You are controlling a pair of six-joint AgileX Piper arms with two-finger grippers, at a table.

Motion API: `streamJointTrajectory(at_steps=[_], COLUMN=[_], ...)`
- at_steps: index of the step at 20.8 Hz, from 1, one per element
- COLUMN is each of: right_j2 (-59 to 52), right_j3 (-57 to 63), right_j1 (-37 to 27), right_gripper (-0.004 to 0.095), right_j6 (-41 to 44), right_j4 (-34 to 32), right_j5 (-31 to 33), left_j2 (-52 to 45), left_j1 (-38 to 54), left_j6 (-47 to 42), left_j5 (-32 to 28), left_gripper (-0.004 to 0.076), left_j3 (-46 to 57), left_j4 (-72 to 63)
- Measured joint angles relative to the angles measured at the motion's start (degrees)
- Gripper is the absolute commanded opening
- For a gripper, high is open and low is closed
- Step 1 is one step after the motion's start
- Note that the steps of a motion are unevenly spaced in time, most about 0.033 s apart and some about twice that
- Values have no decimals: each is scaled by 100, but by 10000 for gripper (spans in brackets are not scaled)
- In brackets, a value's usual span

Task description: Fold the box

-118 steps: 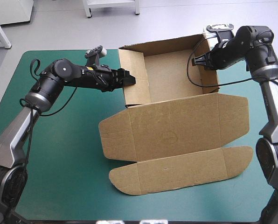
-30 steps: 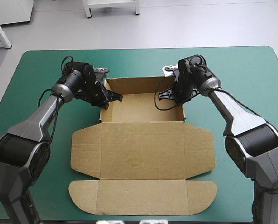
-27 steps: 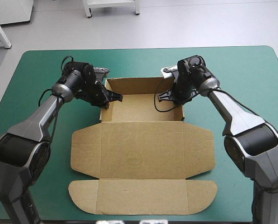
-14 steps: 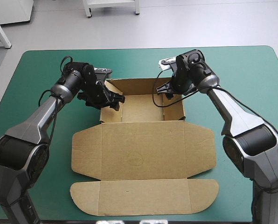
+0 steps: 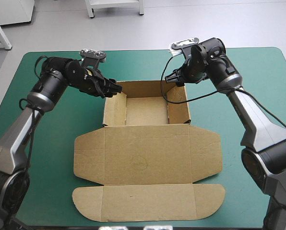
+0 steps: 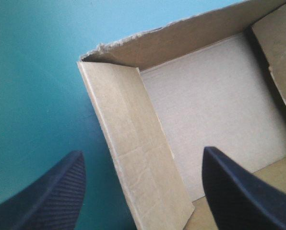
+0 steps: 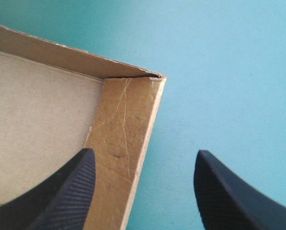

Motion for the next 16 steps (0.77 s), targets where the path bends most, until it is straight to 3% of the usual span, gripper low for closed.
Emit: streamJointTrajectory(at_steps=[5,12,16], right_j2=[-459,-755,-755], right_j3=[-4,-4,-4], right_j1=[0,0,0], right_gripper=[468,468,467], right_j6=[-67,-79,-79], right_j4=[47,65,65], right_j5=[14,14,14], left_j2=[-986,-3886,-5242], left_j1=[0,0,0], left_j6=[378,1229,1258], left_j5=[-565,-2268,-2354], left_gripper=[473,473,473], left_j3=[955,4556,5753], left_j4=[-349,-1241,-1246])
